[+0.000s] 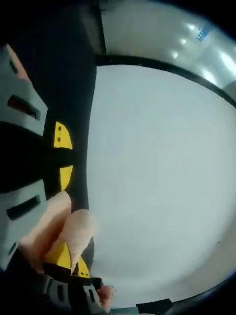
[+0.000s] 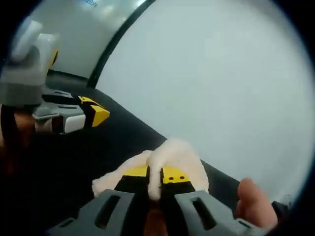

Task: Fold the towel on the table until its edges align and the towel forms a compact rectangular stack.

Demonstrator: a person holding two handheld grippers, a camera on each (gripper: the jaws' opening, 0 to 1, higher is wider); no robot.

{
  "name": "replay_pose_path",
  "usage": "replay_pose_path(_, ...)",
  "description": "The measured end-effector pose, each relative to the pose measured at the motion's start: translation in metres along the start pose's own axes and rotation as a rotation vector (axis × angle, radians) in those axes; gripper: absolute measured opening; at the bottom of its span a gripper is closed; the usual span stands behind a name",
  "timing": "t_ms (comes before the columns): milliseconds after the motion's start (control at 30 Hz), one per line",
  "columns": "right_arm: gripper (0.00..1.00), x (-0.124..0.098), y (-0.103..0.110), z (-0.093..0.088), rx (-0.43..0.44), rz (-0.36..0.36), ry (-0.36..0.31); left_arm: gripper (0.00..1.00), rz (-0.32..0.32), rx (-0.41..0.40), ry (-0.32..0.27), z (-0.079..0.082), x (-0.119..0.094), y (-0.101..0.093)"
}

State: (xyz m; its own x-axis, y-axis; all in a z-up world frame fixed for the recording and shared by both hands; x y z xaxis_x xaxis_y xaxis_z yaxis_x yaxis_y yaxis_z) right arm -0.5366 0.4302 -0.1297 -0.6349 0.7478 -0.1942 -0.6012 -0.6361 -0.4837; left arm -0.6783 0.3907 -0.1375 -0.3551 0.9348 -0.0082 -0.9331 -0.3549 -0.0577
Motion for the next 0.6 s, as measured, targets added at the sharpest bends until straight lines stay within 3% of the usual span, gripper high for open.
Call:
replay_pose_path(167, 0.05, 0.007, 0.015, 0.004, -0.056, 0.053, 0.008, 0.14, 0.014, -0.023, 0.001, 0.000, -0.003, 0.002)
replay_pose_path(233, 0.07, 0.012, 0.021, 0.001, -0.014, 0.066, 0.031, 0.14, 0.003, -0.032, -0.001, -0.001, -0.003, 0.001)
replay_pose_path(300, 0.13, 0.017, 0.030, -0.005, 0.002, 0.132, 0.066, 0.14, -0.002, -0.022, 0.006, -0.002, -0.003, -0.001)
replay_pose_path(367, 0.26, 0.011, 0.034, -0.004, -0.016, 0.150, 0.028, 0.14, -0.006, -0.021, 0.006, -0.002, -0.002, -0.001)
replay_pose_path(400, 0.37, 0.005, 0.039, -0.003, -0.011, 0.175, 0.007, 0.14, -0.010, -0.026, 0.002, -0.001, -0.001, 0.000)
replay_pose_path(467, 0.47, -0.010, 0.049, 0.000, -0.005, 0.246, -0.022, 0.14, -0.011, -0.041, 0.002, -0.001, -0.001, 0.002)
replay_pose_path(533, 0.45, -0.033, 0.050, 0.005, 0.046, 0.285, -0.059, 0.14, -0.008, -0.072, 0.000, -0.001, 0.001, 0.007)
replay_pose_path(600, 0.38, -0.056, 0.028, 0.014, 0.197, 0.334, -0.128, 0.14, -0.012, -0.108, -0.002, -0.002, 0.002, 0.013)
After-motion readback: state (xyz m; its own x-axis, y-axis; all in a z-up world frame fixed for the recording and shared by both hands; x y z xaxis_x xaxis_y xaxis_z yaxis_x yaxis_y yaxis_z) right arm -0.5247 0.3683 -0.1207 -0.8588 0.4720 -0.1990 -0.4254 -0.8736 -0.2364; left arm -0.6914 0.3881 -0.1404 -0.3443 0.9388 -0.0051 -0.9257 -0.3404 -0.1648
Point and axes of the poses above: the point that each gripper's makers call its tool centre point, and the gripper's own axes: x roughly forward along the fingers, y roughly to its left, z roughly out of its top, the point moved 8 cm from there along -x, roughly backward along the fingers, and after that the axes turned 2 degrees about z, right-handed, at the moved point
